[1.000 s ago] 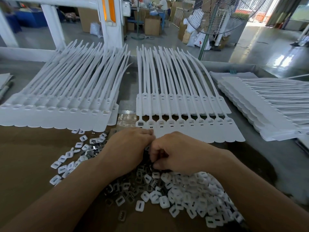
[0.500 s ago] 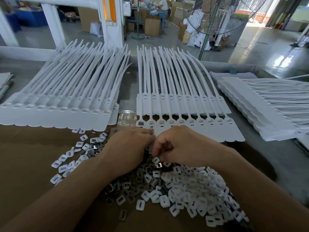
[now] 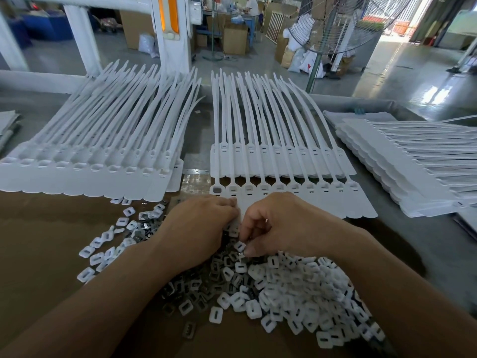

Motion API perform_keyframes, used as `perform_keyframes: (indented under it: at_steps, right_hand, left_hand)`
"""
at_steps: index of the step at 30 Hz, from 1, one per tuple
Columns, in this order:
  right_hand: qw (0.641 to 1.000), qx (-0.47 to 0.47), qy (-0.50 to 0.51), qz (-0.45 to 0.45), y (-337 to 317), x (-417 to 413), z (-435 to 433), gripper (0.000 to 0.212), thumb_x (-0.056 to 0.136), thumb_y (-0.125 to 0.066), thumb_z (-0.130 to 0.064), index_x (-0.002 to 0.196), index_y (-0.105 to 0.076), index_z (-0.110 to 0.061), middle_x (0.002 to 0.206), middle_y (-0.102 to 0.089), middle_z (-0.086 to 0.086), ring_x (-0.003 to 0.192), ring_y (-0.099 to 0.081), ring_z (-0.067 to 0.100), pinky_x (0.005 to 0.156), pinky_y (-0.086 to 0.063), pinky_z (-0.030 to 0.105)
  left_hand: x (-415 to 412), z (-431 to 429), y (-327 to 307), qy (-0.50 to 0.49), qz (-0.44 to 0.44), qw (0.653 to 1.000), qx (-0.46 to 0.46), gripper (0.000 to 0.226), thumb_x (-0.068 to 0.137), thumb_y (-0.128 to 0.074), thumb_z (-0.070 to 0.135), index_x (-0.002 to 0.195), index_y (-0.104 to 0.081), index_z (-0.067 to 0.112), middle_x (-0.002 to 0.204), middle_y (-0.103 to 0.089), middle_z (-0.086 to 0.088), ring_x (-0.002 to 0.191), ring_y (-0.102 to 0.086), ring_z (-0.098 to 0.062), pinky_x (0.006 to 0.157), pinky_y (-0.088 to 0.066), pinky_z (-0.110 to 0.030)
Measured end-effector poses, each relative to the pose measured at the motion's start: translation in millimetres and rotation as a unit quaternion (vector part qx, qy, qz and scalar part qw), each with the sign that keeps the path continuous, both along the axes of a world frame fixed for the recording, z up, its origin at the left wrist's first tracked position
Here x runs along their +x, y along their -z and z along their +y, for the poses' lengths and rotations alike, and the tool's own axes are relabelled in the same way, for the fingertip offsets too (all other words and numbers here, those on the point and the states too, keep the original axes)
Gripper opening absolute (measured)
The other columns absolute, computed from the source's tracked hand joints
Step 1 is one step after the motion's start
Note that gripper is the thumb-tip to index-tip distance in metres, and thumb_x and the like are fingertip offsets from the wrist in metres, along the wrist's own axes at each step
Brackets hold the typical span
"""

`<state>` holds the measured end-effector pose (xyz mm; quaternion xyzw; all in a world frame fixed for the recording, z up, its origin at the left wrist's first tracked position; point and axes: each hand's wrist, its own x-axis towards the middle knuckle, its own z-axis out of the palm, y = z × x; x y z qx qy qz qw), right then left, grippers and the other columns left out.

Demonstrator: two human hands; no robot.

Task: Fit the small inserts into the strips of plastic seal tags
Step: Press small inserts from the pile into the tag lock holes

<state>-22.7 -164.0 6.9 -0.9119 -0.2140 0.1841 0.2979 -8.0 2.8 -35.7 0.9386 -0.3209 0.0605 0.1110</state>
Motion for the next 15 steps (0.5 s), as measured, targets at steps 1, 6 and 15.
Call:
perform_keyframes:
  at_steps: [1, 6, 15]
  right_hand:
    - [1.000, -0.002, 0.001, -0.003, -0.5, -0.1, 0.0, 0.017, 0.072, -0.077, -0.021, 0.070, -0.065, -0.032, 0.071, -0.065, -0.011, 0.068, -0.062, 0.001, 0.063, -0.052, 0.014]
    - [0.998, 0.015, 0.042, -0.035, -4.4, 5.0, -1.6, 0.020, 0.080, -0.068, -0.011, 0.075, -0.067, -0.030, 0.070, -0.068, -0.010, 0.064, -0.063, -0.001, 0.062, -0.051, 0.010]
    - [0.979, 0.061, 0.155, -0.119, 0.7, 45.6, 14.3, 0.005, 0.082, -0.068, -0.015, 0.084, -0.070, -0.019, 0.069, -0.060, -0.014, 0.065, -0.056, -0.002, 0.063, -0.045, 0.010]
  left_hand:
    - [-0.1, -0.1, 0.0, -0.001, -0.001, 1.000, 0.000, 0.048, 0.083, -0.040, 0.009, 0.123, -0.054, 0.031, 0.139, -0.041, 0.018, 0.123, -0.041, -0.004, 0.099, -0.035, -0.020]
    - [-1.9, 0.3, -0.3, -0.004, -0.002, 1.000, -0.009, 0.048, 0.080, -0.041, 0.007, 0.119, -0.057, 0.030, 0.134, -0.047, 0.017, 0.118, -0.046, -0.005, 0.092, -0.036, -0.019]
    - [-2.6, 0.1, -0.4, -0.004, -0.017, 1.000, -0.024, 0.049, 0.074, -0.045, 0.000, 0.115, -0.062, 0.022, 0.129, -0.054, 0.008, 0.116, -0.052, -0.013, 0.093, -0.043, -0.029]
